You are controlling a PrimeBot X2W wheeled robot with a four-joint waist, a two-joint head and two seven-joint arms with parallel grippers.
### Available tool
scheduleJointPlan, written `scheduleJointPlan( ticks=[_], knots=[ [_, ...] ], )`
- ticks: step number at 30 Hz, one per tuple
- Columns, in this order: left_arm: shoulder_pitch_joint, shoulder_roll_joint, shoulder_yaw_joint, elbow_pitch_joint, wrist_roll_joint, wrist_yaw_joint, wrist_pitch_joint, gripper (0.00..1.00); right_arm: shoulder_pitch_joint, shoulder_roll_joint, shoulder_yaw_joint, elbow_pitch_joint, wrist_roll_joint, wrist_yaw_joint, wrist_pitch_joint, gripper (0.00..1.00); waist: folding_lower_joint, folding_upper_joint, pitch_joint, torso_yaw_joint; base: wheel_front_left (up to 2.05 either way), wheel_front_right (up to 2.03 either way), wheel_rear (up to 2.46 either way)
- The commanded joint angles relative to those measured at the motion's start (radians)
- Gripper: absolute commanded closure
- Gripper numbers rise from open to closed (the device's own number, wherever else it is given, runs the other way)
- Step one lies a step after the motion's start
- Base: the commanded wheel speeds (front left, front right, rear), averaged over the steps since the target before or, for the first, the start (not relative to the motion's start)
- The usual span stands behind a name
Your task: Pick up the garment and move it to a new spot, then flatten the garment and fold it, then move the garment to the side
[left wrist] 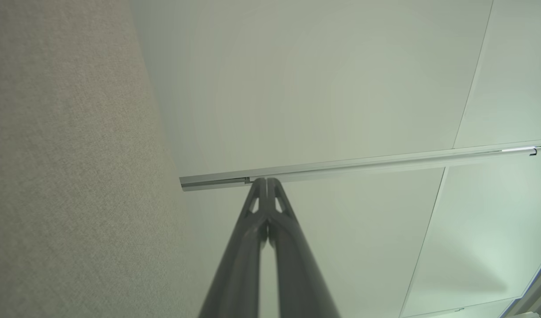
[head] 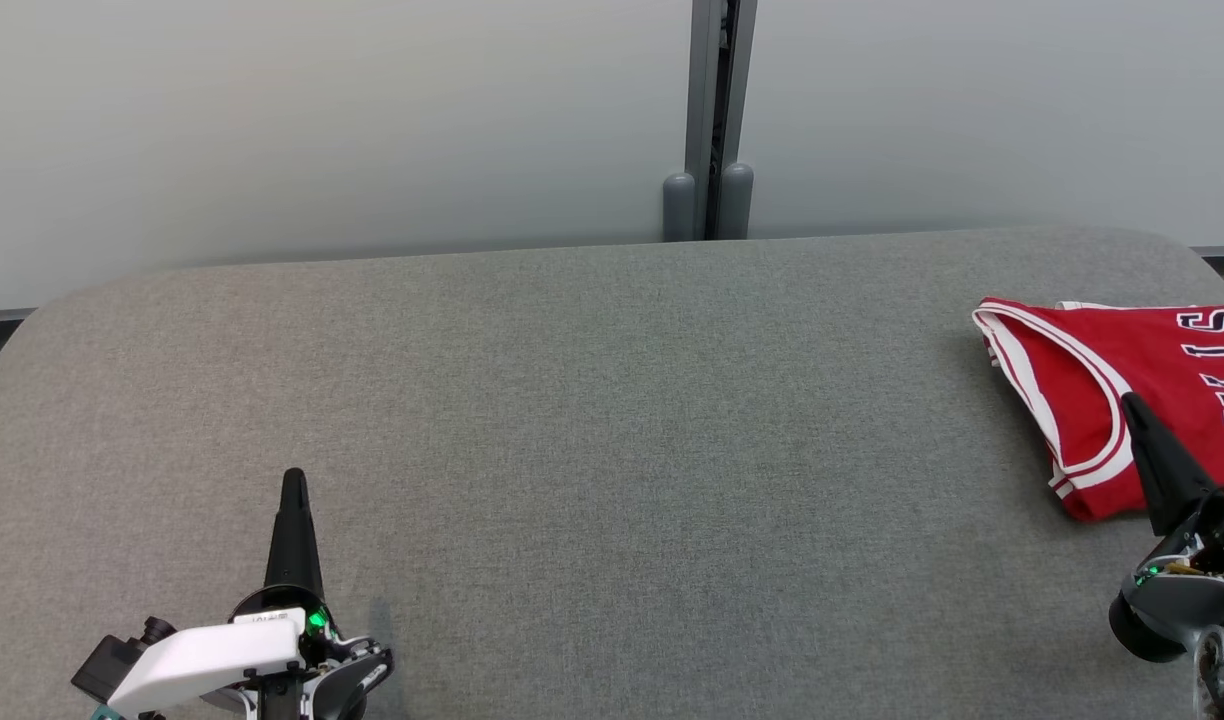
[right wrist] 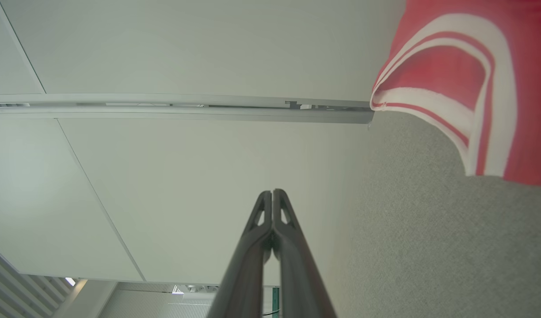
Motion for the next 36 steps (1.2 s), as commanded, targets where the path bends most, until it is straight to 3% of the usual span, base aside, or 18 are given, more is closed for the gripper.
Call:
scheduleJointPlan(
  ticks=[1, 36],
  knots=[
    [-0.018, 0.002, 0.004, 0.0, -0.003, -0.006, -0.003, 1.0, -0.005, -0.008, -0.004, 0.005, 0.004, 0.002, -0.002, 1.0, 0.0, 0.0, 0.0, 0.0, 0.0, 0.0, 0.0],
    [-0.018, 0.002, 0.004, 0.0, -0.003, -0.006, -0.003, 1.0, -0.004, -0.01, 0.001, 0.005, 0.008, 0.003, -0.006, 1.0, 0.0, 0.0, 0.0, 0.0, 0.0, 0.0, 0.0]
  ],
)
